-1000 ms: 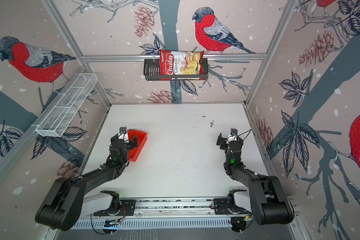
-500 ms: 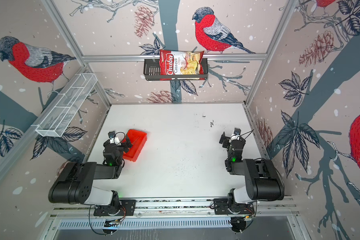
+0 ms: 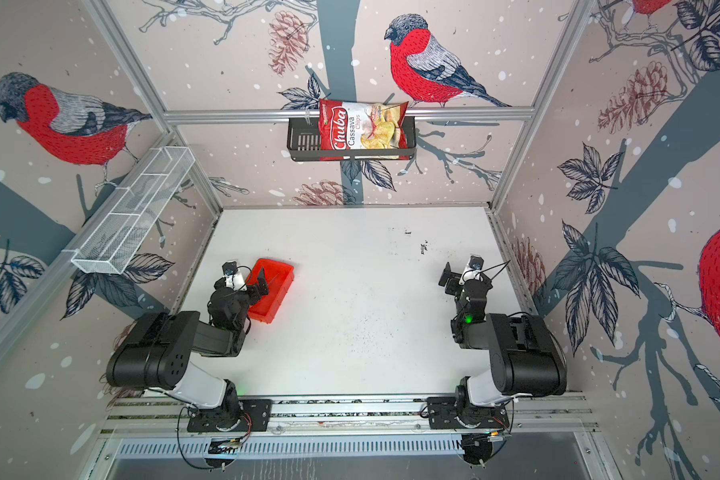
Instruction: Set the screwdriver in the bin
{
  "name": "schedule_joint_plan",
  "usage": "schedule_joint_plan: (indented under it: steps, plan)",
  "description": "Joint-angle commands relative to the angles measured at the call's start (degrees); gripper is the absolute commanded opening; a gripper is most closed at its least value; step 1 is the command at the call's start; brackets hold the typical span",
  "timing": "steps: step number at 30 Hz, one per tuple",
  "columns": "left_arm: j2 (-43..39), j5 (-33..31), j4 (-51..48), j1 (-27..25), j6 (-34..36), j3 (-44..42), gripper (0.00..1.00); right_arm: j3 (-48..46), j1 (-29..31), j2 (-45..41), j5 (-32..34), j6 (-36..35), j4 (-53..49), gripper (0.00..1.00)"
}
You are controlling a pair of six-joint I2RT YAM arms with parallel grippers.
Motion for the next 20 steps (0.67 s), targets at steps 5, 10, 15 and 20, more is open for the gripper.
schedule_joint_plan:
  steps: [5,10,15,20]
  plan:
    - [0.2,1.7,2.1,-0.6,1.5,1.0,0.98,0.2,0.0,0.1,-0.2,0.3,2.1,1.0]
    - [0.2,2.0,2.0,-0.7,1.8,1.1,0.98,-0.2,0.0,0.1,0.3,0.5,3.1,1.0]
    - [0.3,1.9,2.0,-0.7,1.8,1.2,0.98,-0.2,0.0,0.2,0.3,0.5,3.1,1.0]
    - [0.2,2.0,2.0,-0.7,1.8,1.0,0.98,-0.3,0.1,0.2,0.5,0.5,3.2,1.0]
